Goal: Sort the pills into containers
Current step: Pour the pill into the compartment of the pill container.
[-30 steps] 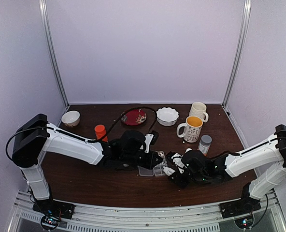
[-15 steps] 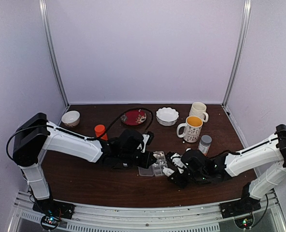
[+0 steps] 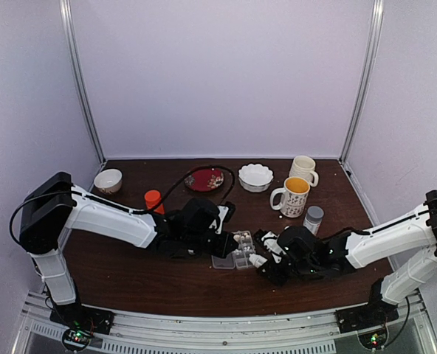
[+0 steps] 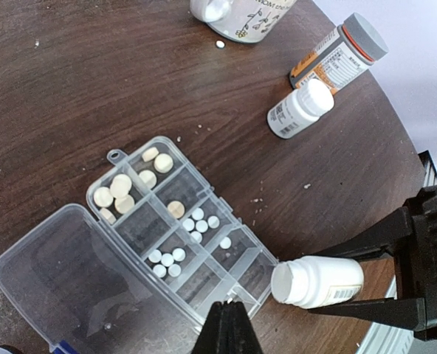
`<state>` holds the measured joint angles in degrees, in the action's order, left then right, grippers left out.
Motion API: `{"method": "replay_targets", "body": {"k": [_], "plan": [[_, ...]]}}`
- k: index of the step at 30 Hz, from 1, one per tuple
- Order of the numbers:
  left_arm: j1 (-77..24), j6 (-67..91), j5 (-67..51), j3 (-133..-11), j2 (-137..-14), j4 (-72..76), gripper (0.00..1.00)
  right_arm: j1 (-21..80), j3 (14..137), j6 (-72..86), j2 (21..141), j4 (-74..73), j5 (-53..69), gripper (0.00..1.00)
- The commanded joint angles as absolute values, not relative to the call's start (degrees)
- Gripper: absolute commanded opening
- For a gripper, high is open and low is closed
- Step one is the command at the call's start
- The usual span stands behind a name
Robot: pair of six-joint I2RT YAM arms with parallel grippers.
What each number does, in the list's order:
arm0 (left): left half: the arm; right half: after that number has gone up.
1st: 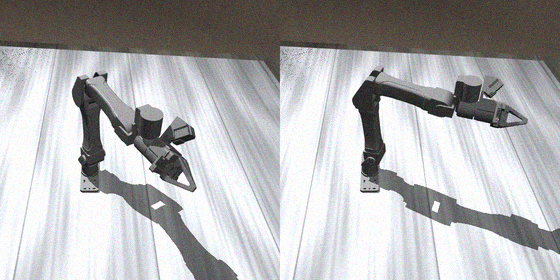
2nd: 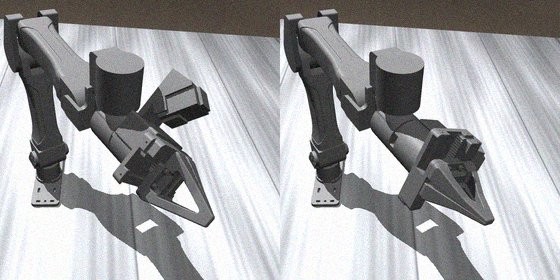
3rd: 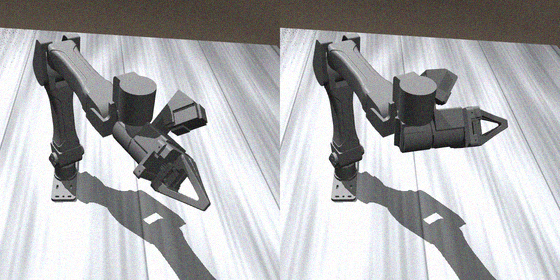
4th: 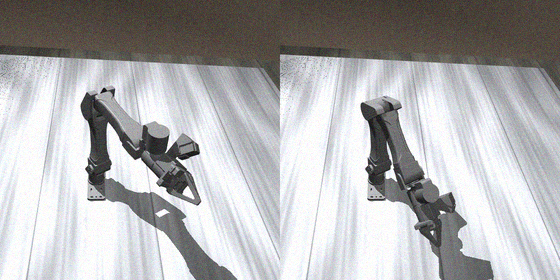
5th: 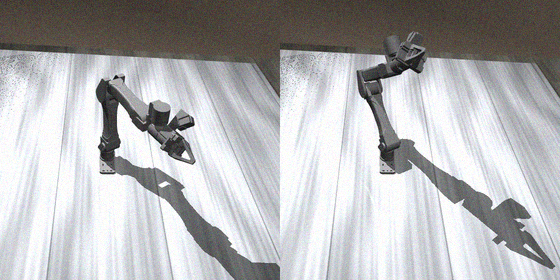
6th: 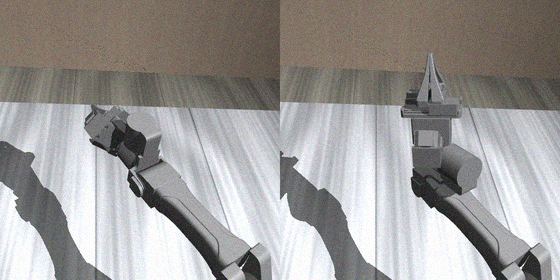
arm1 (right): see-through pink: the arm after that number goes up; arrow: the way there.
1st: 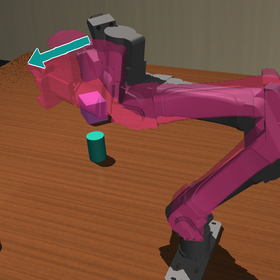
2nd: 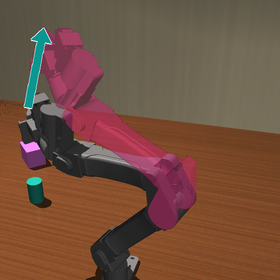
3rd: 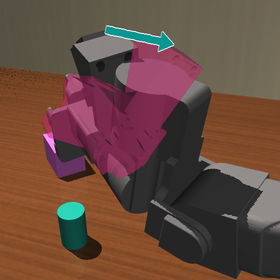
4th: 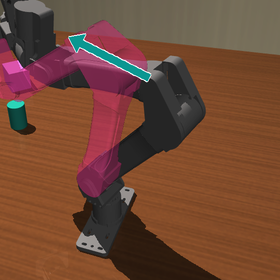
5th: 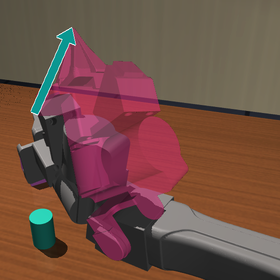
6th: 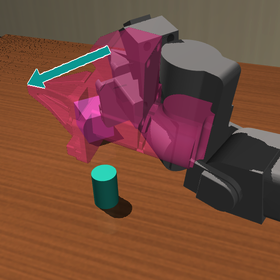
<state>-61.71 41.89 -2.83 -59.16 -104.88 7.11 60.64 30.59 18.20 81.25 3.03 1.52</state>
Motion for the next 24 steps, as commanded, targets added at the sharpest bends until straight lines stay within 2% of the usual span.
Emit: {"method": "replay_targets", "body": {"k": [1, 15, 19, 24], "plan": [[-61.6, 40.7, -3.5, -60.3, -103.0, 8.1, 0.00, 60.3, 30.2, 18.7, 81.0, 4.4, 0.7, 0.00], [-61.6, 40.5, -7.1, -60.0, -102.8, 11.3, 0.00, 60.4, 31.9, 17.9, 81.9, 1.4, 0.3, 0.00], [-61.6, 40.5, -9.8, -59.3, -102.8, 14.7, 0.00, 60.4, 30.3, 18.9, 80.3, 4.2, 0.4, 0.00], [-61.9, 42.0, -13.8, -57.7, -103.3, 21.6, 0.00, 60.3, 32.7, 17.7, 81.1, -0.3, -0.2, 0.00]]}}
